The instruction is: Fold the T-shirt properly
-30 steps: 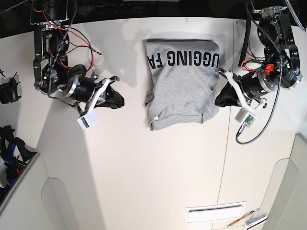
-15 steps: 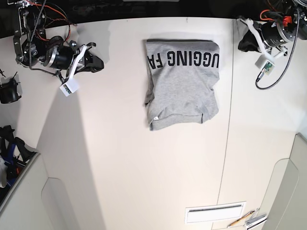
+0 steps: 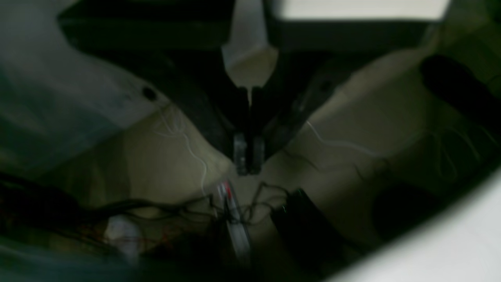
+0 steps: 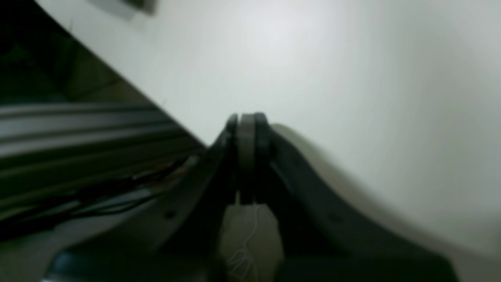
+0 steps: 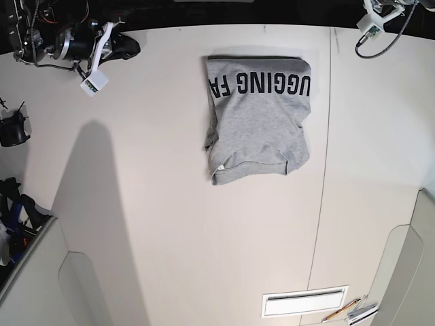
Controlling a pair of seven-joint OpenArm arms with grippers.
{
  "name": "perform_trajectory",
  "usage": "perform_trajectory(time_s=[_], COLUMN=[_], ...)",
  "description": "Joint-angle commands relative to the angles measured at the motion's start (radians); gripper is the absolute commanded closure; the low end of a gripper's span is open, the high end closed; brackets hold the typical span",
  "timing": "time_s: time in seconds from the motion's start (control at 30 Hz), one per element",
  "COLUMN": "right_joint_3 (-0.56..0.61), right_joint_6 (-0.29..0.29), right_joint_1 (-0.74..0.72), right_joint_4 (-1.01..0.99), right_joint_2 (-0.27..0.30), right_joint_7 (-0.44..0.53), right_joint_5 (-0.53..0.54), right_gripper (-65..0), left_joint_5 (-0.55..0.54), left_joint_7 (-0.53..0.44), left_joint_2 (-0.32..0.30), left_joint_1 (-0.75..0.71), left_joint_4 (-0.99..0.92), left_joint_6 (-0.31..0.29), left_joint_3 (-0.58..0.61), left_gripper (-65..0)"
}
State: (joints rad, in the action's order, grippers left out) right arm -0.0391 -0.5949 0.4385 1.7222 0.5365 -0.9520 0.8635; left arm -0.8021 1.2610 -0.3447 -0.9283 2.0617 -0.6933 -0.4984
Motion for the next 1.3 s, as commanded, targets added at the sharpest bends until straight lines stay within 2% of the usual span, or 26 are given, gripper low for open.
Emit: perform_trajectory(time_s=[0.0, 0.37, 0.5, 0.6, 0.73, 0.87, 1.03, 1.27], right_joint_3=[-0.006, 0.014, 0.046, 0.088, 0.161, 0.23, 0.296, 0.371], right_joint_6=[-0.008, -0.007, -0.007, -0.006, -0.003, -0.003, 0.015, 0.025], right_joint_1=[0.02, 0.225, 0.279, 0.291, 0.287, 0.27, 0.243, 0.152], right_joint_4=[0.015, 0.012, 0.002, -0.016, -0.061, -0.119, -0.211, -0.38], right_joint_2=[0.021, 0.034, 0.034, 0.035, 0.048, 0.056, 0.058, 0.059], right_joint_7=[0.005, -0.022, -0.022, -0.022, -0.013, -0.01, -0.01, -0.005], right_joint_5=[0.019, 0.009, 0.002, -0.043, -0.082, -0.109, -0.152, -0.153], right_gripper=[0.0, 0.0, 0.0, 0.0, 0.0, 0.0, 0.0, 0.0], left_joint_5=[-0.009, -0.009, -0.008, 0.027, 0.142, 0.216, 0.312, 0.324], left_joint_7=[0.005, 0.003, -0.001, -0.019, -0.082, -0.126, -0.159, -0.195], left_joint_2=[-0.007, -0.007, -0.007, -0.008, -0.009, -0.049, -0.069, -0.071], left_joint_1=[-0.036, -0.277, -0.302, -0.302, -0.299, -0.264, -0.151, 0.068], left_joint_4=[0.016, 0.014, -0.014, -0.064, -0.154, -0.269, -0.463, -0.781], left_joint_6=[-0.005, -0.005, -0.005, -0.005, -0.005, -0.005, 0.084, 0.084], left_joint_3=[-0.007, -0.005, -0.004, 0.024, 0.13, 0.28, 0.447, 0.662], left_gripper=[0.0, 0.0, 0.0, 0.0, 0.0, 0.0, 0.0, 0.0])
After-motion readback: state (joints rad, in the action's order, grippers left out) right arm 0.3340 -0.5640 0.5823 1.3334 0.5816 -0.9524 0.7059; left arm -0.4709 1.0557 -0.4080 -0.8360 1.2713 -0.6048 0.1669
